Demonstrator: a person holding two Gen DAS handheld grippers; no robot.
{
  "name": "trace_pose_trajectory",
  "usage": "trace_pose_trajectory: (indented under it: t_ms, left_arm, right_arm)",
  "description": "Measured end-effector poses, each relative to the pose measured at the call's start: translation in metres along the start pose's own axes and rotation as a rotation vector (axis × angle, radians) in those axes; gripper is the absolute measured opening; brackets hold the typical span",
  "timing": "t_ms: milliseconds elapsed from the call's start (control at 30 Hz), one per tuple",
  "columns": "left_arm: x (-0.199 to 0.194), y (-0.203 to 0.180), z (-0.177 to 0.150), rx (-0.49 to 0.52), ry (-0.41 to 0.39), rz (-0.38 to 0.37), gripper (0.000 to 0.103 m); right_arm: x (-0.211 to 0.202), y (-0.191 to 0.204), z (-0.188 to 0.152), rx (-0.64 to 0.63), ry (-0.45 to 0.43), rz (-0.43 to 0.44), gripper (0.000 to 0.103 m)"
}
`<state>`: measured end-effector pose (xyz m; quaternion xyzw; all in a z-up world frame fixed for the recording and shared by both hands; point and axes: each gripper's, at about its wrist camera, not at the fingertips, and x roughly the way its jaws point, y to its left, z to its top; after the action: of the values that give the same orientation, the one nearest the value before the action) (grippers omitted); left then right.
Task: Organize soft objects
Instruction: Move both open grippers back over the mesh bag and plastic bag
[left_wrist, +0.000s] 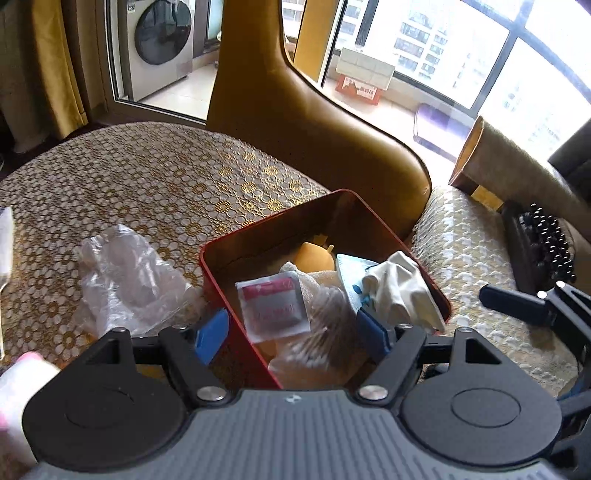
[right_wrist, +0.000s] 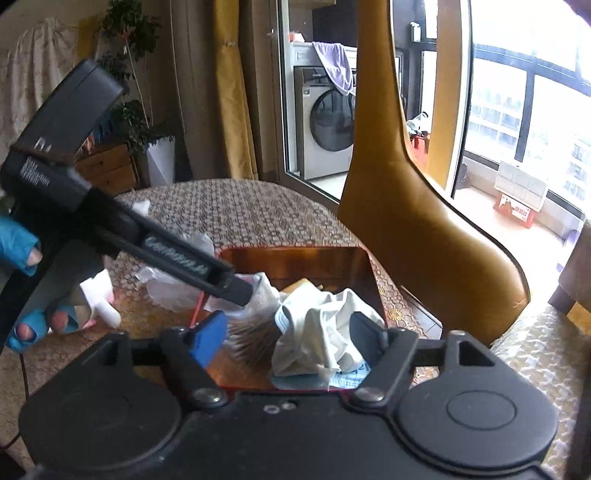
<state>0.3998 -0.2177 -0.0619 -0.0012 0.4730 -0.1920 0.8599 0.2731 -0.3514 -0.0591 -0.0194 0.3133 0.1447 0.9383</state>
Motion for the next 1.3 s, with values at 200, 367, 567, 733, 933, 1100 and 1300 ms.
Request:
trace_pose_trajectory:
  t_ms: [200,367,567,733,933,1100,1300]
  left_arm:
    - [-0.059,0.004,-0.015,-0.030,-0.067,-0.004,0.076]
    - [-0.107,0.013,-0.031,-0.059,-0.117,0.002,0.076]
    - [-0.157,0.040,-0.051,-0.111,-0.172,0.023,0.076]
    - [-0.190,0.068,-0.068,-0.127,-0.203,0.053,0.085]
    - [-0.213,0.110,-0.085,-0.130,-0.200,0.066,0.088]
    - [-0.212,0.145,-0.093,-0.128,-0.175,0.120,0.103]
    - [-0.200,0.193,-0.098,-0.159,-0.208,0.153,0.103]
  right_arm:
    - [-0.040,-0.001,0.011,0.031,-0.019,0.006,0.079]
    - [-0.074,0.007,0.021,0.052,-0.037,0.014,0.080]
    - [-0.103,0.029,0.027,0.045,-0.055,0.046,0.080]
    - [-0.111,0.057,0.032,0.029,-0.054,0.089,0.085]
    - [-0.104,0.092,0.042,0.023,-0.039,0.163,0.098]
    - [-0.085,0.121,0.051,-0.007,-0.044,0.207,0.103]
    - [-0.045,0.145,0.058,-0.016,-0.040,0.232,0.103]
